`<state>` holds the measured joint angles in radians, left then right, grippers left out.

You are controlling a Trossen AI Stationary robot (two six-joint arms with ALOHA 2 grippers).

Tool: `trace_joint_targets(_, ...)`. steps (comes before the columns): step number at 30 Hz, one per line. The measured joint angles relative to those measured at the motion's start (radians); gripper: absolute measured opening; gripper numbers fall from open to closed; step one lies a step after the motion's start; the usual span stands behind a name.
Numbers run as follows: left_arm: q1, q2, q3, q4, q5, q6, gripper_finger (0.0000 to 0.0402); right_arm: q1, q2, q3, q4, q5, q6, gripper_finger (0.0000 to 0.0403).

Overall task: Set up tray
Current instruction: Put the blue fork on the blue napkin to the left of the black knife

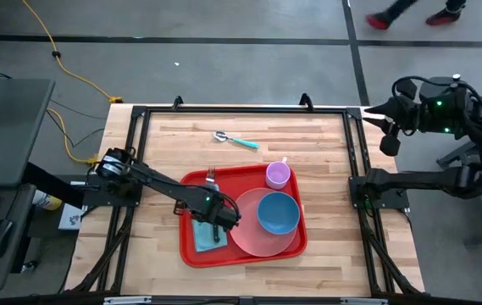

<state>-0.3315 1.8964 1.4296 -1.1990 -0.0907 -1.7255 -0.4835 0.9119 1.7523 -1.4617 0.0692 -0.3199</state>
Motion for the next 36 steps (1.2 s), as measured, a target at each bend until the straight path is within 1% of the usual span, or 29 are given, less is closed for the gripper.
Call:
trace_joint_targets(9, -0.009, 0.020, 0.001, 0.079, 0.036, 0.001, 0.0034, 0.000, -0.013, 0.000, -0.009, -0.017, 0.002, 0.0078)
trace_joint_targets(12, -0.014, 0.046, 0.001, 0.085, 0.072, 0.001, 0.0033, 0.000, -0.016, 0.000, -0.015, -0.017, 0.001, 0.0078)
trace_joint_targets(16, -0.023, 0.093, 0.000, 0.117, 0.154, 0.000, 0.0033, 0.000, -0.022, 0.000, -0.017, -0.017, 0.000, 0.0078)
trace_joint_targets(18, -0.030, 0.107, 0.000, 0.164, 0.159, 0.000, 0.0033, 0.000, -0.025, 0.000, -0.017, -0.016, 0.000, 0.0078)
trace_joint_targets(22, -0.029, 0.105, 0.001, 0.197, 0.144, -0.004, 0.0033, 0.000, -0.025, 0.000, -0.017, -0.015, -0.004, 0.0078)
trace_joint_targets(25, -0.027, 0.099, 0.015, 0.153, 0.137, -0.003, 0.0033, 0.000, -0.023, 0.000, -0.017, -0.015, -0.012, 0.0078)
trace_joint_targets(36, -0.028, 0.097, 0.038, 0.123, 0.159, 0.000, 0.0033, 0.000, -0.024, 0.000, -0.018, -0.016, -0.013, 0.0078)
